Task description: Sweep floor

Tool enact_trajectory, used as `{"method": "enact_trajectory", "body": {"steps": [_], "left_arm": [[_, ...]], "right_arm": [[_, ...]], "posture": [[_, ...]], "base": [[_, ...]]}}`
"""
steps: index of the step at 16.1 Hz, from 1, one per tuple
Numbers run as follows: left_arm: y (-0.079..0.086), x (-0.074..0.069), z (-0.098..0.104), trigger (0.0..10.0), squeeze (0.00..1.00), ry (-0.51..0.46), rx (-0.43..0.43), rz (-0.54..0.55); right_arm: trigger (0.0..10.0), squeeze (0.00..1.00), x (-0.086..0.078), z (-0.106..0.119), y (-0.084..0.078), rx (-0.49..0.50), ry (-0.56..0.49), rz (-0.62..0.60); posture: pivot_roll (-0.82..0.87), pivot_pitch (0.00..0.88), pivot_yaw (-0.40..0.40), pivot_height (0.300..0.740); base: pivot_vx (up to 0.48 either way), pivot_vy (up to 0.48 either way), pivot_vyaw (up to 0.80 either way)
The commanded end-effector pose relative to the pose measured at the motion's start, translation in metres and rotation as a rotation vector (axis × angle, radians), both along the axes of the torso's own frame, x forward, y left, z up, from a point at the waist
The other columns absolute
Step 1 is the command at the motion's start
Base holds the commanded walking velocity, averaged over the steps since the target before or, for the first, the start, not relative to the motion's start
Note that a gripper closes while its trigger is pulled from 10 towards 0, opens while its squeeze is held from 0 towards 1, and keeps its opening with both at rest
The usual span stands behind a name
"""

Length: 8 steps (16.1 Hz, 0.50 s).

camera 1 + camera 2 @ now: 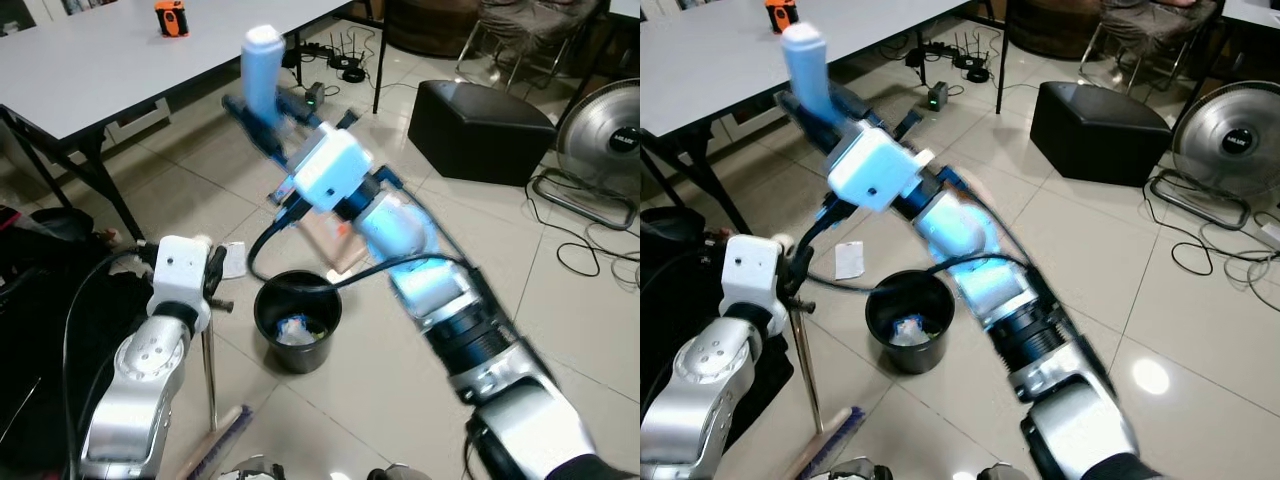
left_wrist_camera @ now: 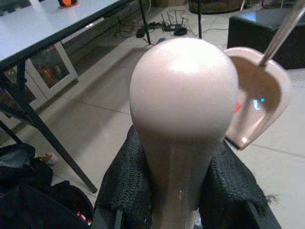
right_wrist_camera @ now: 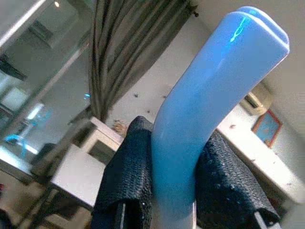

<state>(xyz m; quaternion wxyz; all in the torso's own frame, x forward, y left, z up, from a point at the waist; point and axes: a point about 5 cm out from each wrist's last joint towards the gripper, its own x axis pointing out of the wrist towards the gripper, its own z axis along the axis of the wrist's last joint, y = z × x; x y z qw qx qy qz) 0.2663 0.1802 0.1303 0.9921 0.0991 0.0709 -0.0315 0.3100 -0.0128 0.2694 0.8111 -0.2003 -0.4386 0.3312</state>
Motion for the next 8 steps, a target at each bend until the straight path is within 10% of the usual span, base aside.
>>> {"method": "enact_trajectory", "body": {"steps": [1,4,6,8], "left_arm": [[-0.007,0.006,0.007,10.0,0.00,-0.039,0.006,-0.035],[-0.013,0.012,0.010,10.0,0.00,-0.054,-0.021,-0.076],[-0.017,0.015,0.007,10.0,0.00,-0.048,-0.029,-0.102],[-0.019,0.016,0.006,10.0,0.00,-0.048,-0.035,-0.109]], "right_arm": [[10.0,0.00,0.002,0.030,-0.021,0.066,-0.091,-0.082],[10.0,0.00,0.007,0.036,-0.067,0.170,-0.026,-0.255],[10.0,0.00,0.005,0.011,-0.122,0.313,0.139,-0.470],[10.0,0.00,0.005,-0.014,-0.140,0.291,0.268,-0.599]], "posture": [[0.00,0.040,0.028,0.740],[-0.02,0.049,0.034,0.740],[-0.04,0.051,0.046,0.740],[-0.05,0.048,0.050,0.740]], "base": [[0.000,0.000,0.00],[0.000,0.000,0.00],[0.000,0.000,0.00],[0.000,0.000,0.00]]}}
